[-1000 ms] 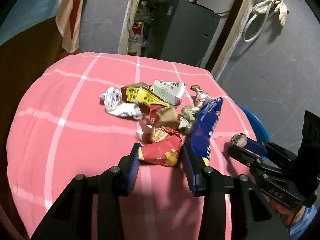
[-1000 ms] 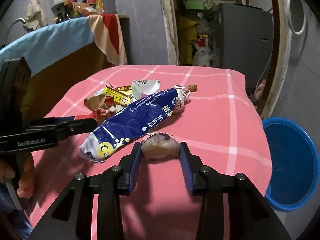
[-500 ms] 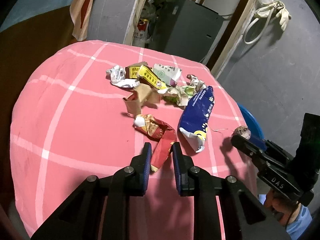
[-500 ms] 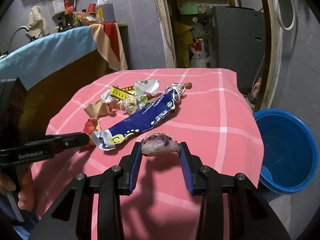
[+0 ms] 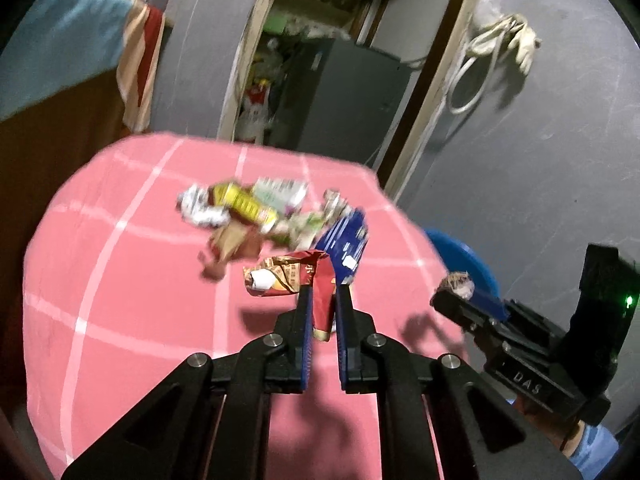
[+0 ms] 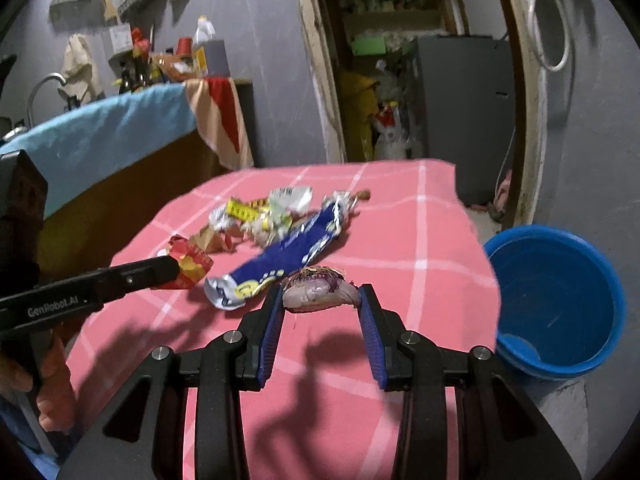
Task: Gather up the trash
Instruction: 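Lift both held items and carry them toward the blue bucket, then open the right tool over the bucket while the left tool releases the red wrapper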
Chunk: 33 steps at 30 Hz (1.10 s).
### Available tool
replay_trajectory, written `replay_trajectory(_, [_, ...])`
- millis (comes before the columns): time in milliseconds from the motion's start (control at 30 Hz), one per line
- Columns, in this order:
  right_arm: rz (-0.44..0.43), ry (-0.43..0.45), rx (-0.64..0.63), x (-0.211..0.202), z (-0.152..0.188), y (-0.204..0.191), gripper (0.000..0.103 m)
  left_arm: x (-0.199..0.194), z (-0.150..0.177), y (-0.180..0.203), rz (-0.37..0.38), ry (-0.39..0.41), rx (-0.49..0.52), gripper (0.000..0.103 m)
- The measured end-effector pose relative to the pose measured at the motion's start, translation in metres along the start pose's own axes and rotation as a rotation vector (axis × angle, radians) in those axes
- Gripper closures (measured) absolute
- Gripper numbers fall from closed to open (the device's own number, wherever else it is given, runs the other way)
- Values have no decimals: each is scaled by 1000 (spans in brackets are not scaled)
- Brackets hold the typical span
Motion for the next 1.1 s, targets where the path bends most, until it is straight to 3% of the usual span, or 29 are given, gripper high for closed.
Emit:
replay_trajectory(333, [122,287,-12,-69,-47,30,68,-9,-46,74,106,229,146,95])
replay_trajectory(500, [216,414,1,-104,-65,60,68,-1,-60,124,217,335,220,95])
replay_trajectory(600, [274,452,10,-116,-72,79,68,14,-65,147,276,355,233,95])
replay_trajectory(767, [359,452,44,-125,-70,117,67,49,-70,182,335,309,255,95])
replay_trajectory(1100, [427,330,161,-100,-40,176,67,144,-57,208,344,37,221,95])
Point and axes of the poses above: each gripper's, at about its wrist camera, not at the fingertips, and x roughly the way its jaws point, y to its right, z to its underside, the point moved 4 cm from there along x, roughly the way its jaws point, and after that the axes turned 3 degrees about z, right-handed, at the moved point
